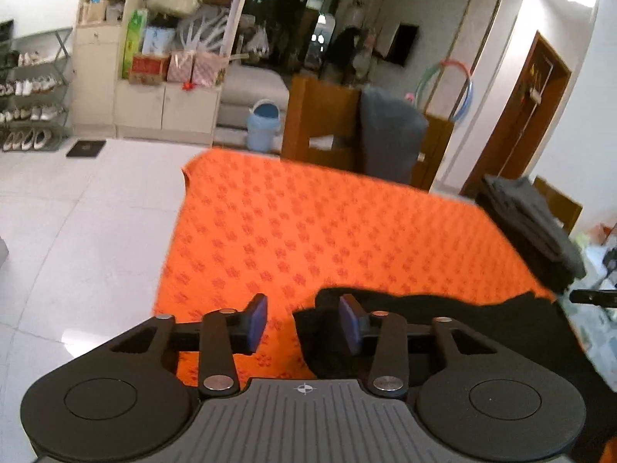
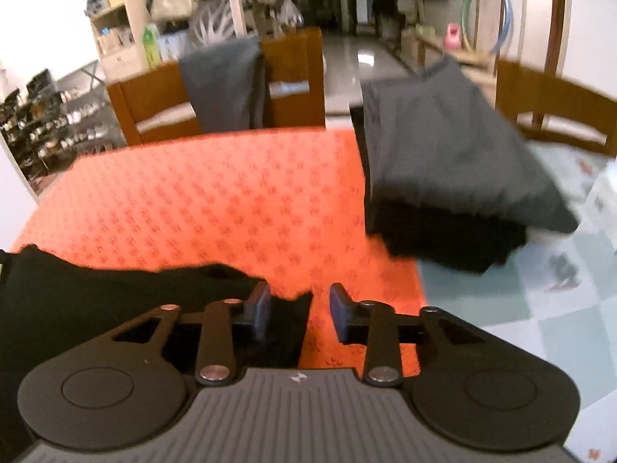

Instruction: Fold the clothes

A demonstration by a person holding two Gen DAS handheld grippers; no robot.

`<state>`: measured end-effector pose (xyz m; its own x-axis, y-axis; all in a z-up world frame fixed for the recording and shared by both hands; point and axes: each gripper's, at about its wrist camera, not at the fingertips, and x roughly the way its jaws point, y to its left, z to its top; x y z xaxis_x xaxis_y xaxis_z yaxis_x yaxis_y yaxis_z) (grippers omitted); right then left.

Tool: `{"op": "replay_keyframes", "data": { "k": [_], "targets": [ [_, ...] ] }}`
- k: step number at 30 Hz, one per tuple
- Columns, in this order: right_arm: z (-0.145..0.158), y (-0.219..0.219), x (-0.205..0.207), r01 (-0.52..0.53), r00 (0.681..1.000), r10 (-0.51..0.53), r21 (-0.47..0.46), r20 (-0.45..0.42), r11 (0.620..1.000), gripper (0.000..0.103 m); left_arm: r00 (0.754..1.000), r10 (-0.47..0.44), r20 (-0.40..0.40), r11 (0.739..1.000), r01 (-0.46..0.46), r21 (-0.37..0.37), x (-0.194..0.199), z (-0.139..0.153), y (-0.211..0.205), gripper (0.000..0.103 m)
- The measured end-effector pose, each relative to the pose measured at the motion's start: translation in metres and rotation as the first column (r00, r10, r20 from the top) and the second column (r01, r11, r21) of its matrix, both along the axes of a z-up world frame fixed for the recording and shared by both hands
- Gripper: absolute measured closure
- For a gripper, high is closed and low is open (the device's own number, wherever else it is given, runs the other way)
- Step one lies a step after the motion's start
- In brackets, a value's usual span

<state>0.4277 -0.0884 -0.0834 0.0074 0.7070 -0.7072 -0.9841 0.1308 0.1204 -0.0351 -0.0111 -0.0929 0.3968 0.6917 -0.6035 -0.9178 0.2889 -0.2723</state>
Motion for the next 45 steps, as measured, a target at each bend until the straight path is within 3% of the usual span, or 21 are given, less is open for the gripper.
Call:
{"op": "replay_keyframes", "data": {
  "k": [5,11,18,22,27,29,30,31,34,37,43,45],
  "targets": [
    [0.045,-0.035,-0.018,-0.025,0.999,0.024,0.033,0.025,0.999,0.054,0.999,-0.038,-0.004,0.999,0.038,0.032,-0.014,0.033,-0.029,0.045],
    [0.073,-0.097,-0.051,-0.025,0.999,0.024,0.029,0.026,0.999,0.052,0.991,-0.129,0.023,0.991,0.128,0.040,-0.029,0.053,-0.083,0.044],
    [0.042,-0.173,-0.091,0.037,0.998,-0.034,-0.043,0.059,0.998,0.052,0.937,-0.342,-0.066,0.940,0.342,-0.013,-0.014,0.028,-0.152,0.044],
    [0.016,-0.194,-0.095,0.056,0.997,-0.052,-0.090,0.052,0.994,0.052,0.904,-0.425,-0.049,0.905,0.423,-0.043,-0.003,0.015,-0.171,0.044],
    [-0.002,-0.194,-0.090,0.023,0.997,-0.015,-0.114,0.078,0.993,0.052,0.887,-0.456,-0.066,0.889,0.452,-0.072,0.017,0.000,-0.174,0.045],
    [-0.005,-0.188,-0.087,0.001,0.995,0.012,-0.126,0.102,0.992,0.058,0.884,-0.459,-0.086,0.888,0.453,-0.081,0.027,-0.006,-0.173,0.045],
    [-0.008,-0.183,-0.085,-0.009,0.993,0.025,-0.140,0.111,0.990,0.079,0.885,-0.454,-0.105,0.890,0.445,-0.098,0.031,-0.011,-0.171,0.045],
    [-0.011,-0.179,-0.082,-0.017,0.993,0.036,-0.161,0.115,0.987,0.088,0.889,-0.441,-0.122,0.896,0.428,-0.116,0.032,-0.015,-0.168,0.045],
    [-0.026,-0.172,-0.072,-0.038,0.994,0.058,-0.203,0.093,0.978,0.088,0.900,-0.412,-0.140,0.908,0.393,-0.148,0.033,-0.024,-0.162,0.048],
    [-0.020,-0.172,-0.068,-0.068,0.994,0.086,-0.215,0.074,0.974,0.088,0.905,-0.401,-0.140,0.911,0.379,-0.160,0.032,-0.025,-0.160,0.048],
    [0.017,-0.179,-0.072,-0.076,0.995,0.081,-0.097,0.050,0.992,0.079,0.936,-0.343,-0.075,0.933,0.330,-0.146,0.016,-0.010,-0.166,0.046],
    [0.014,-0.175,-0.078,-0.078,0.996,0.081,-0.060,0.041,0.995,0.074,0.945,-0.322,-0.062,0.940,0.311,-0.137,0.009,-0.002,-0.170,0.045]
  ]
}}
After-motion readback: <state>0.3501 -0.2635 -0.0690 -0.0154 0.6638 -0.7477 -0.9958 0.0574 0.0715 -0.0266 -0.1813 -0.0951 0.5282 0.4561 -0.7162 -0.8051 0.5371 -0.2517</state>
